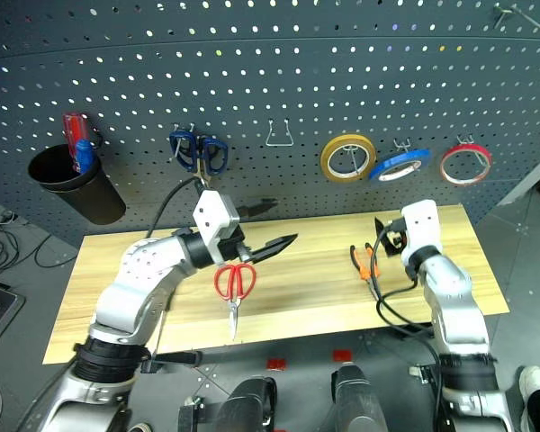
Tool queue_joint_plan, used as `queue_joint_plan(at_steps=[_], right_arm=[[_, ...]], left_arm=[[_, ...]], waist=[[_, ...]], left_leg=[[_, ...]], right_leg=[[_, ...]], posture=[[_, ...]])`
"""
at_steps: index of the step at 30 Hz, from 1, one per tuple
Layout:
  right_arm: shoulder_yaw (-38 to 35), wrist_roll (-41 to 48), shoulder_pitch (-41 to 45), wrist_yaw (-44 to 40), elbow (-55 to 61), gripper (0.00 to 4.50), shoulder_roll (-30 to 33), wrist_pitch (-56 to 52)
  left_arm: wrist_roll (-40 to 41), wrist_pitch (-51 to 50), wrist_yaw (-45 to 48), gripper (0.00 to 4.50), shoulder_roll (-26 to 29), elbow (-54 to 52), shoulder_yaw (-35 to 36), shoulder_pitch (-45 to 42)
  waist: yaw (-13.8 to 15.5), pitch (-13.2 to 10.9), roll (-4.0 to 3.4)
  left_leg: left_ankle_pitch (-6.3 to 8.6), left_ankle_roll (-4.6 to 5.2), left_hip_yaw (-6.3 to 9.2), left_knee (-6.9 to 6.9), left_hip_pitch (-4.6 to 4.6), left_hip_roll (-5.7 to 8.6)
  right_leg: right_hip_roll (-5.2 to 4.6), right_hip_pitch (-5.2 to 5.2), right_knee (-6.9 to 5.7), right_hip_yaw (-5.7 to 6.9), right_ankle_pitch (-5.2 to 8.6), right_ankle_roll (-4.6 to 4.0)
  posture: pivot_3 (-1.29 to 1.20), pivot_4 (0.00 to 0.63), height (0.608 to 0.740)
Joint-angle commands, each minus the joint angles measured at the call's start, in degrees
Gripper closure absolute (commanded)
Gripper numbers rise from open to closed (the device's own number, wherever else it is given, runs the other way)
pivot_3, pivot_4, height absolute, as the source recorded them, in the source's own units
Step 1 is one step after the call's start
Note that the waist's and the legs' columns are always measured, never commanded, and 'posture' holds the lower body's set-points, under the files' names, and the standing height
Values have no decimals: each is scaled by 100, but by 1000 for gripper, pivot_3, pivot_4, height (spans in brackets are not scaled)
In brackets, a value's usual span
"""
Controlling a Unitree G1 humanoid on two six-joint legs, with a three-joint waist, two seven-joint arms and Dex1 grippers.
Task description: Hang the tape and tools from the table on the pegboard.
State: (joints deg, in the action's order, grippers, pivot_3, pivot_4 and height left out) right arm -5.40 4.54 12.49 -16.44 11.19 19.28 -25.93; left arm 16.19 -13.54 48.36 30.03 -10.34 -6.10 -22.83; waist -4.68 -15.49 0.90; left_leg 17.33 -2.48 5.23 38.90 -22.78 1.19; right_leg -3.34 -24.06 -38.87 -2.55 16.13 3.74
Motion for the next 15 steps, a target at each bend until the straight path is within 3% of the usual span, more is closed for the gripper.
queue_joint_plan(at_steps=[1,4,8,15], right_arm=[[328,-179,-567,344,1014,8,-109,-1348],[453,-36,-632,559,1257,8,-462,-2256],[694,-125,-252,717,754,8,-708,-3049],[946,-399,839,1025,-1051,8,-943,-2514]], left_arm=[[86,46,754,698,571,146,70,282],[132,-6,1343,698,1001,293,-61,427],[-27,172,1542,698,1049,624,-151,276],[-190,382,1545,698,883,933,-197,43]], waist=[[-10,0,0],[-44,0,0],[-38,0,0],[-38,1,1]], left_leg=[[0,0,-1,0,-2,0],[0,0,-3,-1,-1,-2],[2,4,-1,0,-1,4],[-2,-3,-1,1,-5,8]], right_leg=[[0,-5,-1,-2,0,0],[2,-8,-2,-7,0,-1],[-1,-7,-3,-6,0,-1],[-3,-11,-3,1,0,-1]], posture=[[-80,261,740],[-100,265,740],[-104,262,740],[-84,249,740]])
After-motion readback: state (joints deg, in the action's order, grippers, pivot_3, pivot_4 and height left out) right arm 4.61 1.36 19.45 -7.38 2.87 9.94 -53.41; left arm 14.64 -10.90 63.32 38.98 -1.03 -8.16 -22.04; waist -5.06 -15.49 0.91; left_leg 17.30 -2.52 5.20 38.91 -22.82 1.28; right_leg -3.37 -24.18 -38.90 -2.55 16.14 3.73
